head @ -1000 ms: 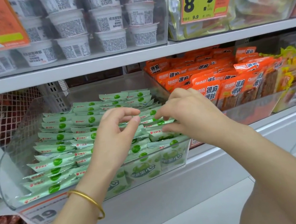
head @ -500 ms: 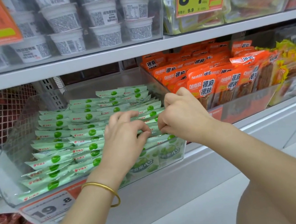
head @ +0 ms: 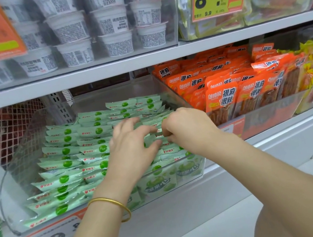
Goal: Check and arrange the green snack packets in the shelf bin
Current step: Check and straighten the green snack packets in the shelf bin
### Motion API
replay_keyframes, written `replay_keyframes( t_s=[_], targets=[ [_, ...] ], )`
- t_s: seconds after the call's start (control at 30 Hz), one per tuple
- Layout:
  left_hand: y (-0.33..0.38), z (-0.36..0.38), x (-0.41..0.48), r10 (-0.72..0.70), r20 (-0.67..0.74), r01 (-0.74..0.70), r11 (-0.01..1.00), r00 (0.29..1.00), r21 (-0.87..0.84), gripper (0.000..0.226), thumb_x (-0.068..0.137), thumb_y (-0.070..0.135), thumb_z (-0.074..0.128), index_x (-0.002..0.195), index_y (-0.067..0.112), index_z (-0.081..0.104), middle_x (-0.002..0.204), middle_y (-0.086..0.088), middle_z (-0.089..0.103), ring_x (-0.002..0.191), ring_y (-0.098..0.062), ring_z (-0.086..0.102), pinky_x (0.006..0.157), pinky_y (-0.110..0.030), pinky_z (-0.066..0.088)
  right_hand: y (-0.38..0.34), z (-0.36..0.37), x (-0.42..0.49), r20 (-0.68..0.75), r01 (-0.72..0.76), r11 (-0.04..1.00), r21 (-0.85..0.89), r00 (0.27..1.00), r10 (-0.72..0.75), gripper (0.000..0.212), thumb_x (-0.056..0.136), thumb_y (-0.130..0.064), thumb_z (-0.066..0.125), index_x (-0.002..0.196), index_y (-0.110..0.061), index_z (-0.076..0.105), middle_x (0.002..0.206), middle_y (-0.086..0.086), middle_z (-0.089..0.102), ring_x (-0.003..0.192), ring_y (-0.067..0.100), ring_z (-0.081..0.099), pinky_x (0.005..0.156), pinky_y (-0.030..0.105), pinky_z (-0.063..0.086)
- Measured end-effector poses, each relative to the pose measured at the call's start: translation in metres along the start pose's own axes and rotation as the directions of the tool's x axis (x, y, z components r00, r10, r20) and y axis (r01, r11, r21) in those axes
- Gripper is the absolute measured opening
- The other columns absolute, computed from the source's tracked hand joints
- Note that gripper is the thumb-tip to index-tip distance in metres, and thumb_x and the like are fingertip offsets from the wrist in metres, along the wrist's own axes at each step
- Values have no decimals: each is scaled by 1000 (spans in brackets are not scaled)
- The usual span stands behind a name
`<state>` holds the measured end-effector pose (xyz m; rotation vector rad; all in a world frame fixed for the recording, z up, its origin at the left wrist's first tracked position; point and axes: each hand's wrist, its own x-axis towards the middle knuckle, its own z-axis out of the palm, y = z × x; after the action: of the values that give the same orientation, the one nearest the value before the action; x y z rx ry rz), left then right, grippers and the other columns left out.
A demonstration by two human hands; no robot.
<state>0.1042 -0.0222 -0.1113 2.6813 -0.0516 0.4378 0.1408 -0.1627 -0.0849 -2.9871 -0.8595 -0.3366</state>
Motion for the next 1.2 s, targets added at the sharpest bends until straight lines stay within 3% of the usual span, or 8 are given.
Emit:
replay_keyframes(
  t_s=[0.3,0.43,0.53,0.6,0.8,0.93,1.07,1.2],
  targets=[
    [-3,-2,4,-55,78,59,997,995,-53,42,83,44,63,124,40,55,150,0,29,140,-18,10,114,-37,13,4,-7,-7,-82,32,985,169,996,-19,7,96,-17,48,101,-16,52,104,3,58,92,26,58,67,34,42],
    [-1,-6,5,-25,-20,21,983,999,-181,33,80,38,68,112,35,58,144,7,38,137,-17,21,111,-33,17,11,-16,-13,-365,126,950,284,931,-14,10,93,-21,53,96,-17,62,96,-2,62,88,20,59,75,38,47],
    [7,-18,3,-28,-130,-45,849,991,-526,14,83,23,69,82,35,63,115,24,57,118,-10,50,102,-29,38,13,-22,-13,-546,248,841,481,835,66,8,87,-17,59,92,-15,66,88,-3,63,85,13,57,76,34,48],
    [13,-27,-2,-76,-134,-52,658,988,-751,17,87,11,63,86,27,68,94,13,69,88,-5,64,76,-19,50,12,-27,-13,-581,303,738,603,800,147,14,84,-13,62,97,-15,67,92,-2,61,88,7,55,80,22,46],
    [11,-42,-11,-223,-147,-20,488,964,-872,9,92,16,57,89,19,65,76,9,72,66,1,63,57,-12,46,5,-33,-20,-349,276,385,881,928,133,31,91,-16,59,117,-34,59,116,-3,57,80,6,61,72,21,52],
    [11,-46,-17,-148,-93,-7,496,985,-868,14,91,17,57,102,25,63,80,11,73,64,4,63,57,-8,43,0,-31,-18,-258,210,292,933,957,134,30,91,-9,58,111,-30,65,84,-26,63,57,0,47,53,17,41],
    [5,-49,-21,44,-28,-47,530,999,-847,77,77,13,73,136,41,32,111,9,69,95,-11,68,81,-27,54,0,-28,-13,-206,193,84,978,956,209,34,90,-4,57,116,-26,62,100,-9,67,70,7,57,55,17,44],
    [1,-49,-24,95,9,-45,551,995,-833,83,74,5,76,132,50,38,130,15,50,106,-15,65,87,-37,55,2,-24,-11,-149,151,5,988,967,208,31,92,-8,54,116,-27,62,102,0,69,86,14,66,62,24,53]
  ],
)
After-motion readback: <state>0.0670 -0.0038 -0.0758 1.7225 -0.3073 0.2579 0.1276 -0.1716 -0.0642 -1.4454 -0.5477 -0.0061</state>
